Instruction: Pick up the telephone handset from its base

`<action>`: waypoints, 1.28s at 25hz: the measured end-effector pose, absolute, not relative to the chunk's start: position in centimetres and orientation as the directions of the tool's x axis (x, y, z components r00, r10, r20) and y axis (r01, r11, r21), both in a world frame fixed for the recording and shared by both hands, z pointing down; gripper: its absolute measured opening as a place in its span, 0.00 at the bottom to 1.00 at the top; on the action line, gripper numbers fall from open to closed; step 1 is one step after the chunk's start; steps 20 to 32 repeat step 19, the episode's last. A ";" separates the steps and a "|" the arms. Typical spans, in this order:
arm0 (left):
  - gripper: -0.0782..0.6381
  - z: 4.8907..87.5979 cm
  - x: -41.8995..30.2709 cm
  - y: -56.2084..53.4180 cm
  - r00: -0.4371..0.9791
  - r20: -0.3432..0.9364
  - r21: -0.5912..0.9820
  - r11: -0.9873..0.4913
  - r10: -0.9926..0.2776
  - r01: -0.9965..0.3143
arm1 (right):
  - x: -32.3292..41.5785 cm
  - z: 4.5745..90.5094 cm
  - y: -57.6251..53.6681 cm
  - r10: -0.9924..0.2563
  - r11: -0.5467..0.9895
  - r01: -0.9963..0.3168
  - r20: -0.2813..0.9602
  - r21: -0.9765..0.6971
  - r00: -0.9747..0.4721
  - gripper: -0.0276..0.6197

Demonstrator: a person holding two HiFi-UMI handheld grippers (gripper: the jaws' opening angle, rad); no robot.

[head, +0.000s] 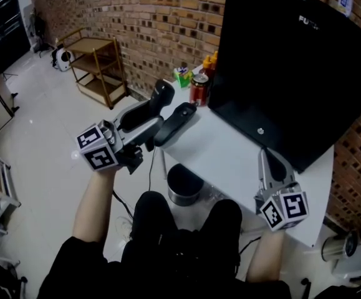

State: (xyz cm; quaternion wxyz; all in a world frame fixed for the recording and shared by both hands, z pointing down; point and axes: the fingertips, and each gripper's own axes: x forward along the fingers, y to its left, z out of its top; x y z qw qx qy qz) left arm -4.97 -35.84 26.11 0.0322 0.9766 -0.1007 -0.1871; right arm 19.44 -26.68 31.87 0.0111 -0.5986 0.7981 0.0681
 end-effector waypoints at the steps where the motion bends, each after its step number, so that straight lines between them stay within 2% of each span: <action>1: 0.47 26.1 -4.9 -35.8 0.911 -0.357 0.100 -0.978 -0.207 -0.183 | 19.5 31.8 -26.7 -0.954 0.273 -0.957 -0.101 0.094 -0.282 0.05; 32: 0.47 26.3 -4.4 -35.9 0.922 -0.328 0.088 -0.979 -0.204 -0.185 | 19.4 32.3 -26.9 -0.953 0.284 -0.955 -0.086 0.088 -0.291 0.05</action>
